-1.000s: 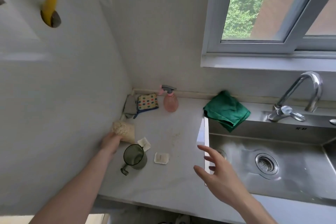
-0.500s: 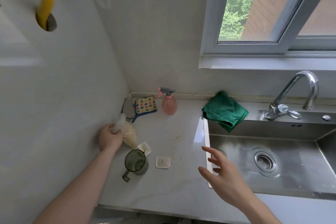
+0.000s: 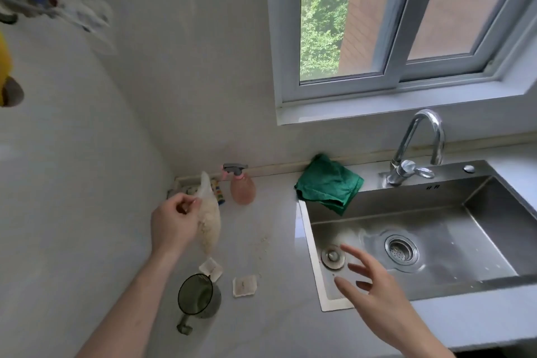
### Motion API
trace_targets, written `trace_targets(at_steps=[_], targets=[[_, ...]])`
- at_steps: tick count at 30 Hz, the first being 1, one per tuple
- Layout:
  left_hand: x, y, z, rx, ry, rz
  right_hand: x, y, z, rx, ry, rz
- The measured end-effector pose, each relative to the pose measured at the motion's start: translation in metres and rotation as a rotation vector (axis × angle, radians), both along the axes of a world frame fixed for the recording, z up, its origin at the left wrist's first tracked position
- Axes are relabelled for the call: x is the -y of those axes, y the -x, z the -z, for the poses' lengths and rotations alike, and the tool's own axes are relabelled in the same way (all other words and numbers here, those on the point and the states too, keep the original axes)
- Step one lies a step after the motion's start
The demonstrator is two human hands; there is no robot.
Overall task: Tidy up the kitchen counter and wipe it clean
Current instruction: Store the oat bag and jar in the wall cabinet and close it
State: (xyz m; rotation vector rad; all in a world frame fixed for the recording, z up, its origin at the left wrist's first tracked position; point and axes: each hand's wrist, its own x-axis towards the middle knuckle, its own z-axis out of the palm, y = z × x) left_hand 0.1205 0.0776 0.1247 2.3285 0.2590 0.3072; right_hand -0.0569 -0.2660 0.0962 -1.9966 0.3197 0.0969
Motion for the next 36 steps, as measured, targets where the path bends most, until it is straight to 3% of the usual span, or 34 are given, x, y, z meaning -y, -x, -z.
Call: trace_targets(at_steps=[6,11,20,29,36], targets=[[0.082,-0.001,-0.037,-0.019,0.032,0.296,0.038,0.021,-0.016,-0.001,0.016,0.140],[0.173,0.009,-0.047,-0.031,-0.107,0.640,0.088,0.053,-0.033,0.002,-0.007,0.312],[0.368,0.075,-0.050,-0.012,-0.128,1.079,0.211,0.157,-0.053,-0.008,-0.025,0.542],[0.537,0.152,-0.049,0.068,-0.251,1.142,0.339,0.263,-0.048,0.021,0.045,0.679],[0.636,0.201,-0.034,0.024,-0.293,1.217,0.421,0.321,-0.047,-0.016,0.080,0.734]])
